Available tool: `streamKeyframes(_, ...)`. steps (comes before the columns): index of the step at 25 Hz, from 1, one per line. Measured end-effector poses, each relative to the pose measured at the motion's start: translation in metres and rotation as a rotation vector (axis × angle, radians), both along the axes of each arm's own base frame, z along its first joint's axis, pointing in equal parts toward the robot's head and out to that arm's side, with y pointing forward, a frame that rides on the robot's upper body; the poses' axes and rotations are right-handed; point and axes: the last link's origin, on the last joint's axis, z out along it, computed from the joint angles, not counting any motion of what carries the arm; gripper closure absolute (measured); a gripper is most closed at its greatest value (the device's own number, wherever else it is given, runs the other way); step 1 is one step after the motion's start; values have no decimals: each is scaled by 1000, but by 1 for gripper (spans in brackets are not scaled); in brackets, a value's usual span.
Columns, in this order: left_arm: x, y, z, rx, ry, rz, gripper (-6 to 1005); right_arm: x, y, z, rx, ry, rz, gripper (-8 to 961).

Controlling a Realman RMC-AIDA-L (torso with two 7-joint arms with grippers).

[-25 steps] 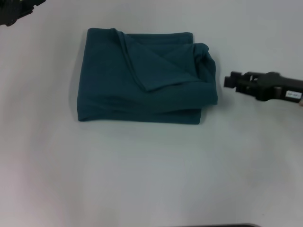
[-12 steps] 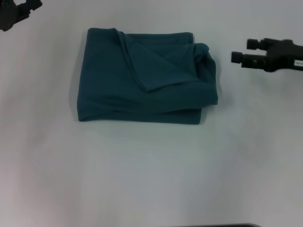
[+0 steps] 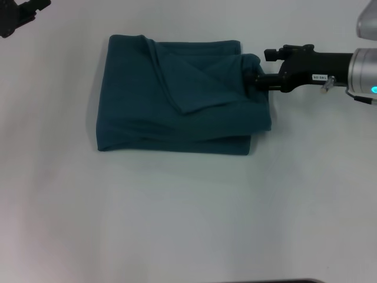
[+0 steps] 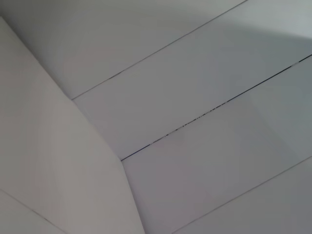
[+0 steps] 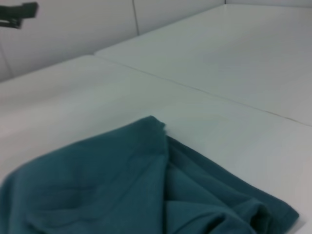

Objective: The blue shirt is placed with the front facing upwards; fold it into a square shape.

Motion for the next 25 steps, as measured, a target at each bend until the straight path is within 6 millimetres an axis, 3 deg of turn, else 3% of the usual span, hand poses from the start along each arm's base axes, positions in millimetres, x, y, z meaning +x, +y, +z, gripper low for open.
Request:
streamKeyframes(8, 0, -1, -2, -6, -6, -2, 50, -9, 7, -5, -13, -31, 10, 143)
streamKeyframes(17, 2, 1, -3, -9, -1, -9, 50, -9, 11, -4, 5, -43, 0, 339)
streamKeyframes(25, 3, 2, -3, -7, 3, -10, 50, -7, 12, -5, 11, -48, -8, 710)
